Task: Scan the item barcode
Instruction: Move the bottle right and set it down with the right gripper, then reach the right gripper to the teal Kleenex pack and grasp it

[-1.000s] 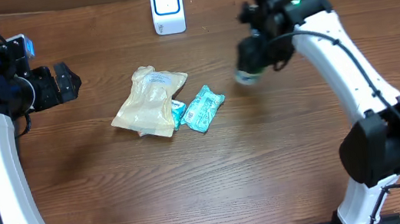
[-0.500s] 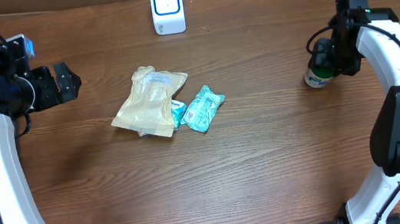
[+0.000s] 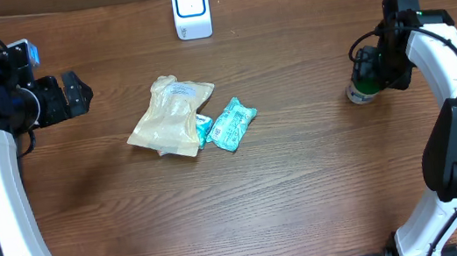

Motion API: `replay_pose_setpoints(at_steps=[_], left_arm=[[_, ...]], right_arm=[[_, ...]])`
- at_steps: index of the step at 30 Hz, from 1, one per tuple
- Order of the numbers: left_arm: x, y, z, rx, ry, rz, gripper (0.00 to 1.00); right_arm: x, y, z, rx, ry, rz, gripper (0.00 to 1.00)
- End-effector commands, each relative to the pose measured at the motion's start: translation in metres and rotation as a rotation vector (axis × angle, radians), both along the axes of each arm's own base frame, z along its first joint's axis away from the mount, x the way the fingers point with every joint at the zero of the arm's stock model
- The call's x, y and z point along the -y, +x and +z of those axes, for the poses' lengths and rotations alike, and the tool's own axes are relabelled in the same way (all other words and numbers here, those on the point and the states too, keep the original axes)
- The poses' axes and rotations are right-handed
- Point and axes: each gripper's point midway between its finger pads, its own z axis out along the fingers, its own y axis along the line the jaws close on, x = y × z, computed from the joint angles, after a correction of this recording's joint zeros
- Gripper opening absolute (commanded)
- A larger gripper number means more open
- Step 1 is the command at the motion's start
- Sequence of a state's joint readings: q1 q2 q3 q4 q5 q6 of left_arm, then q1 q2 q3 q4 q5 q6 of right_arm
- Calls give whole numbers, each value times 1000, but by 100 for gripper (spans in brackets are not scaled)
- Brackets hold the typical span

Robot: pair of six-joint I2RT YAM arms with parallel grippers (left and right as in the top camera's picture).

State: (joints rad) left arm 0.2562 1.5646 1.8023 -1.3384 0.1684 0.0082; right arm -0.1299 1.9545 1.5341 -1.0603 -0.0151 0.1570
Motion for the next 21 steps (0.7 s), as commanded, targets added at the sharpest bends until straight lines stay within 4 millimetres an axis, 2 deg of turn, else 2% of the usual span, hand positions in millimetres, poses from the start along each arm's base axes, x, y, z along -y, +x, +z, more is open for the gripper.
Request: replay_pose_setpoints(at_steps=[1,4,5,6,7,9,11,12,17,19,21], left_arm=[[-1,2,0,2,4,-19,100],[-1,2,0,2,4,-19,100],[-1,2,0,2,4,-19,100],[-1,2,0,2,4,-19,100],[-1,2,0,2,4,-19,99],[-1,2,0,2,4,-19,100],[-1,2,0,2,4,-19,99],[-1,2,0,2,4,-19,100],[-1,2,0,2,4,-19,100],[-1,2,0,2,4,-19,100],[-1,2,0,2,4,-19,99]], right_arm=[[0,0,4,11,-7,-2,69],[0,1,4,12,-7,-2,77],[0,1,4,14,-7,-2,84],[0,1,4,14,-7,-1,96],[0,2,5,16,-7,0,100],[-4,5,10,29,7,9,100],[-9,14,25,68,32,16,100],[-21,26,47,126,79,37,100],[-69,52,112,283,225,141,100],[-95,57,131,331,289,223,100],[-120,59,140,366,348,312,100]])
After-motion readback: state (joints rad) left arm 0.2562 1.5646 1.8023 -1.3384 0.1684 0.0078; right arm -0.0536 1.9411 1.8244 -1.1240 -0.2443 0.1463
